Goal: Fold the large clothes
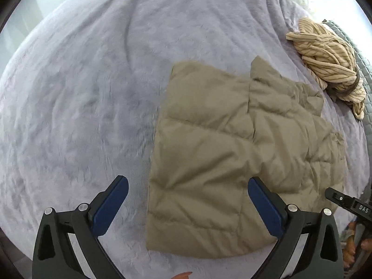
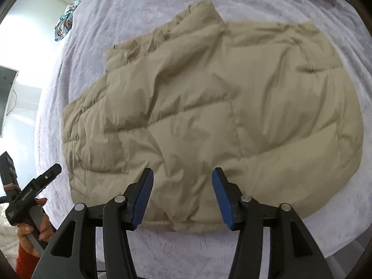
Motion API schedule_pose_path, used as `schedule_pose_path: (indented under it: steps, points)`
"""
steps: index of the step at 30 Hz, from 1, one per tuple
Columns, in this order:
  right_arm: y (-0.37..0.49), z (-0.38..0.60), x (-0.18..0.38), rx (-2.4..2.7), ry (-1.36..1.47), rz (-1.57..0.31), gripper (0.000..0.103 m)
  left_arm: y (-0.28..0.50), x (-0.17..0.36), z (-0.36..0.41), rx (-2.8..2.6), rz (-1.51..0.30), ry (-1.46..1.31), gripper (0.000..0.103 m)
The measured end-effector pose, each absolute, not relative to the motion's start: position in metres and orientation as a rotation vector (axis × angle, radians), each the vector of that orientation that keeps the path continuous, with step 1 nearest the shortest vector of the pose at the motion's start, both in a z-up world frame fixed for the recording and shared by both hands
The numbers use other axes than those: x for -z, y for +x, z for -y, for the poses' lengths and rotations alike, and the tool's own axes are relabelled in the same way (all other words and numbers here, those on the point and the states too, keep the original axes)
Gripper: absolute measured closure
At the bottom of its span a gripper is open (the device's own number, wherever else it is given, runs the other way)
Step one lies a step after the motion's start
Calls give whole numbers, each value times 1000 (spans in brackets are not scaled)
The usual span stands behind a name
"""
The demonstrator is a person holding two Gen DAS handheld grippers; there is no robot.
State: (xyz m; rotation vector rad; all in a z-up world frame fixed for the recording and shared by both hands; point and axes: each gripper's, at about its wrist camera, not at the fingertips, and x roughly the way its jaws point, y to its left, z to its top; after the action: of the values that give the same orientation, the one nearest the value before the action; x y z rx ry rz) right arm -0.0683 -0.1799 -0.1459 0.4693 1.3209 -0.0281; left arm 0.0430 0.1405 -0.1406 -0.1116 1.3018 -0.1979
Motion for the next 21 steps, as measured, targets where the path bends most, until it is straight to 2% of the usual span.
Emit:
schedule_pose_path:
  steps: [4, 5, 6, 7, 14, 17, 21]
  points:
    - [-53, 182, 137, 36, 440, -1280, 47, 54, 142, -137, 219, -1309, -134, 0]
    - [-46, 181, 135, 32, 427, -1266, 59, 55, 142, -137, 212, -1308, -132, 0]
    - [-38, 180, 134, 23, 412, -1257, 80, 58, 141, -138, 204, -1305, -131, 0]
    - [-27, 178, 134, 17, 392, -1253, 82, 62, 140, -137, 216, -1300, -143, 0]
    - [19, 204, 134, 96, 314, -1199, 83, 98, 120, -102, 392, -1170, -184, 1]
    - [29, 226, 161, 93, 345, -1261, 83, 121, 148, -84, 378, -1168, -156, 1]
    - [46, 240, 185, 87, 363, -1247, 86, 149, 198, -83, 259, -1216, -156, 1]
